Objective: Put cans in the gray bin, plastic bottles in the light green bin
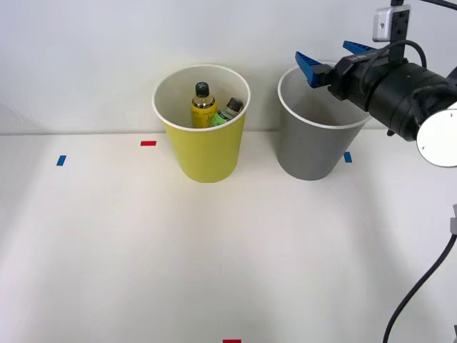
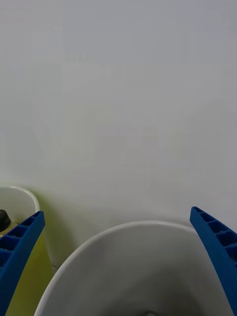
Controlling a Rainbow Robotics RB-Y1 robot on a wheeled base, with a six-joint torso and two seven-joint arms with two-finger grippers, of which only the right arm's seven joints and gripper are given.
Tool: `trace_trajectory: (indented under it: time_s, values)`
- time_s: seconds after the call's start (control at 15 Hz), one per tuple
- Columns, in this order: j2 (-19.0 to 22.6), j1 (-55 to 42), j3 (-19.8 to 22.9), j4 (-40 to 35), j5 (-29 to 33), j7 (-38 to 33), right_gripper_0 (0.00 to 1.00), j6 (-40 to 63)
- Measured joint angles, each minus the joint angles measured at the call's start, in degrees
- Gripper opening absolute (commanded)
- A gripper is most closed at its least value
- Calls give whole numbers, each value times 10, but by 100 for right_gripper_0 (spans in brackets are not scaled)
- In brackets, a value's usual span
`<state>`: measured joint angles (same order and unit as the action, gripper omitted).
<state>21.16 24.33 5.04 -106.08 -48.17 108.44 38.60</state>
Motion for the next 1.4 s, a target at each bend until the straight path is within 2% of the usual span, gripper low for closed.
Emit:
trace_trajectory:
  time_s: [0.2, 0.53, 0.93, 1.13, 1.4]
  values:
    - [-10, -80, -17, -45, -5, 7, 100, -93]
    - [-66, -210, -24, -131, -5, 26, 100, -198]
    - [-125, -369, -22, -245, 61, 64, 100, -216]
    - [-148, -429, -21, -259, 94, 81, 100, -228]
    - [-177, -497, -24, -260, 96, 96, 100, -257]
